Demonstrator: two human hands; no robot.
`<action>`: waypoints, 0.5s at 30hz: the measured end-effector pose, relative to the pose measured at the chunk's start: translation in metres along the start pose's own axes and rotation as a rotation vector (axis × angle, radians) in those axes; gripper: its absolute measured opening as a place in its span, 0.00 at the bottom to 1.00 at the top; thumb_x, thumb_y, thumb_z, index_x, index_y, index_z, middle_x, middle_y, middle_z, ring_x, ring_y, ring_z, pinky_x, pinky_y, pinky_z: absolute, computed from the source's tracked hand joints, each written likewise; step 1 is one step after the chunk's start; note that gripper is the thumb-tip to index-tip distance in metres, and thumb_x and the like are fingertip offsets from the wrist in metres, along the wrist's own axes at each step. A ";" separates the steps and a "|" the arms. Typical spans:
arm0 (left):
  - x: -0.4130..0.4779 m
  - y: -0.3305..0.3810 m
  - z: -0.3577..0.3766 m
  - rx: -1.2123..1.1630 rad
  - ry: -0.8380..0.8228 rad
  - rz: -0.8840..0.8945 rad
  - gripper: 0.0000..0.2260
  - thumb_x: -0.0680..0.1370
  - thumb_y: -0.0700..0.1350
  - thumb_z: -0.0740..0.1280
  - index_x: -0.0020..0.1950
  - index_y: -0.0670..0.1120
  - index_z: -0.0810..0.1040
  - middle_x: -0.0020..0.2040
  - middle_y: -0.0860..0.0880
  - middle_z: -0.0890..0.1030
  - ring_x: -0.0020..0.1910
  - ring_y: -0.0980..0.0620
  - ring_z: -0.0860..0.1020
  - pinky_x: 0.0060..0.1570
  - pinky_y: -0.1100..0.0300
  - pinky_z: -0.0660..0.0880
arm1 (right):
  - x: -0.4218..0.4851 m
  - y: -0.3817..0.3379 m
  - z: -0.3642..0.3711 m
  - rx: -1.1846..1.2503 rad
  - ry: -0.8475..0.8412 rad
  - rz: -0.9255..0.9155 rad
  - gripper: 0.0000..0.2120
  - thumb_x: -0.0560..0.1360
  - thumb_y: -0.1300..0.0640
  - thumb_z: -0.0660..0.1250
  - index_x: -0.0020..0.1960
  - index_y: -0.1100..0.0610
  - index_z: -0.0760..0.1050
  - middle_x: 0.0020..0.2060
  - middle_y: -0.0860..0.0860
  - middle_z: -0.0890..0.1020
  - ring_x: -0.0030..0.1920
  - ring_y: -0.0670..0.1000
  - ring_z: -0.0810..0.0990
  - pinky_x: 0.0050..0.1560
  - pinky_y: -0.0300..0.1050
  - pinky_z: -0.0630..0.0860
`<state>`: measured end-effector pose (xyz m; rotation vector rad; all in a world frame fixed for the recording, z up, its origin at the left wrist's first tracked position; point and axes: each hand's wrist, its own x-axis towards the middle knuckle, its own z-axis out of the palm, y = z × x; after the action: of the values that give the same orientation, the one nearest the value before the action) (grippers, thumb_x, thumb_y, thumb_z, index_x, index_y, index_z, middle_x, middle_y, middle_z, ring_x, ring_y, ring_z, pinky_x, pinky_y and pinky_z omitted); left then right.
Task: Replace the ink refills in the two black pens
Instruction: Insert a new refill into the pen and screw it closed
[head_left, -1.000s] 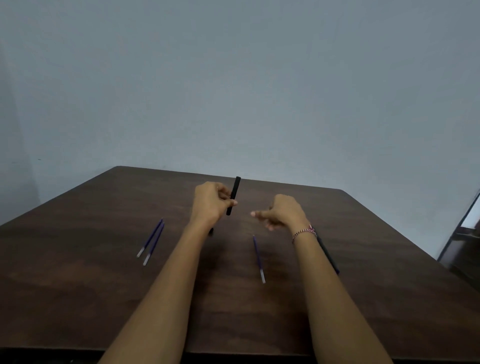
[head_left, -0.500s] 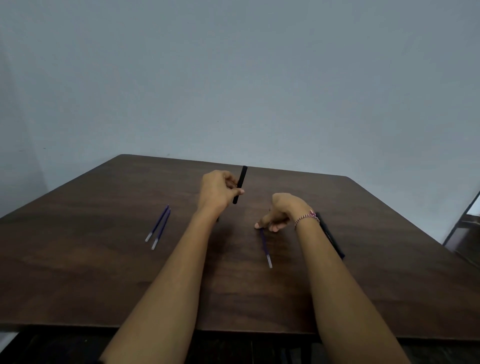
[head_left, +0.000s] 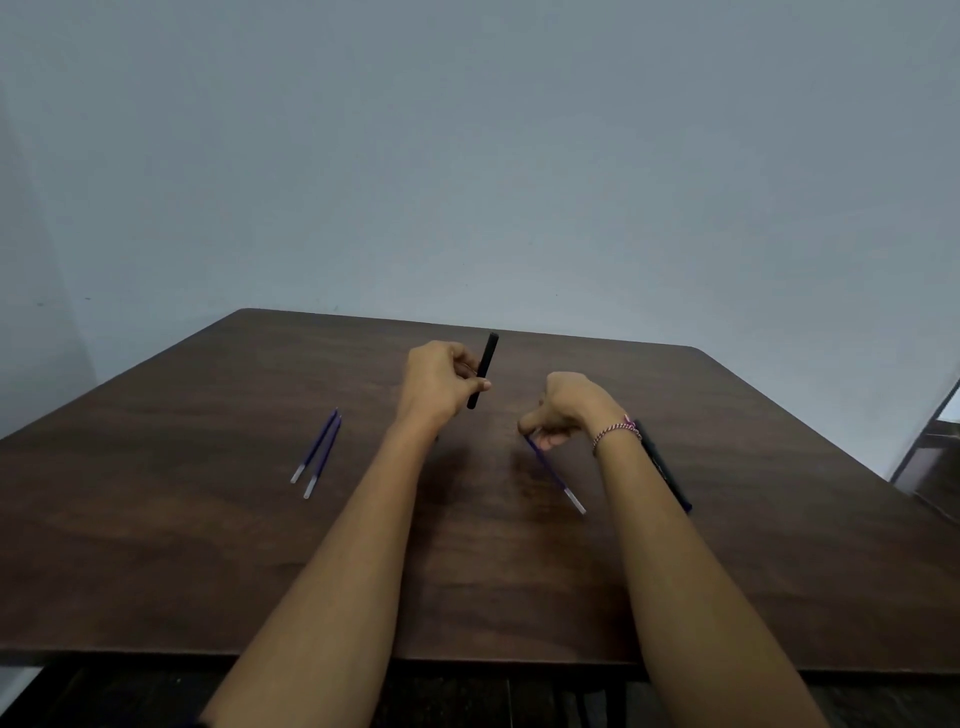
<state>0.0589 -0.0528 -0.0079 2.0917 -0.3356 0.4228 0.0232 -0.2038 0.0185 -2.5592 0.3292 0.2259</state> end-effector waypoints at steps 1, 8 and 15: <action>0.000 0.000 0.000 0.000 -0.002 -0.002 0.11 0.66 0.43 0.78 0.45 0.44 0.81 0.32 0.56 0.77 0.32 0.64 0.75 0.29 0.74 0.68 | 0.000 0.000 -0.001 0.020 0.046 -0.016 0.07 0.72 0.61 0.71 0.37 0.63 0.76 0.25 0.52 0.82 0.25 0.48 0.80 0.34 0.40 0.81; 0.000 0.000 0.002 -0.002 -0.016 -0.002 0.11 0.66 0.43 0.77 0.46 0.44 0.81 0.34 0.56 0.77 0.34 0.62 0.76 0.30 0.72 0.70 | 0.001 0.005 -0.006 0.240 0.443 -0.201 0.12 0.72 0.59 0.70 0.31 0.59 0.76 0.30 0.55 0.84 0.29 0.49 0.83 0.37 0.41 0.81; 0.000 0.000 0.002 -0.006 -0.033 -0.006 0.11 0.65 0.42 0.78 0.44 0.45 0.81 0.33 0.56 0.77 0.33 0.61 0.77 0.27 0.69 0.74 | -0.009 -0.001 -0.016 0.642 0.856 -0.474 0.05 0.74 0.58 0.70 0.40 0.57 0.76 0.28 0.49 0.81 0.27 0.42 0.82 0.35 0.36 0.79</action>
<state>0.0594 -0.0544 -0.0092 2.0955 -0.3493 0.3833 0.0165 -0.2097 0.0343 -1.8785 0.0603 -1.0031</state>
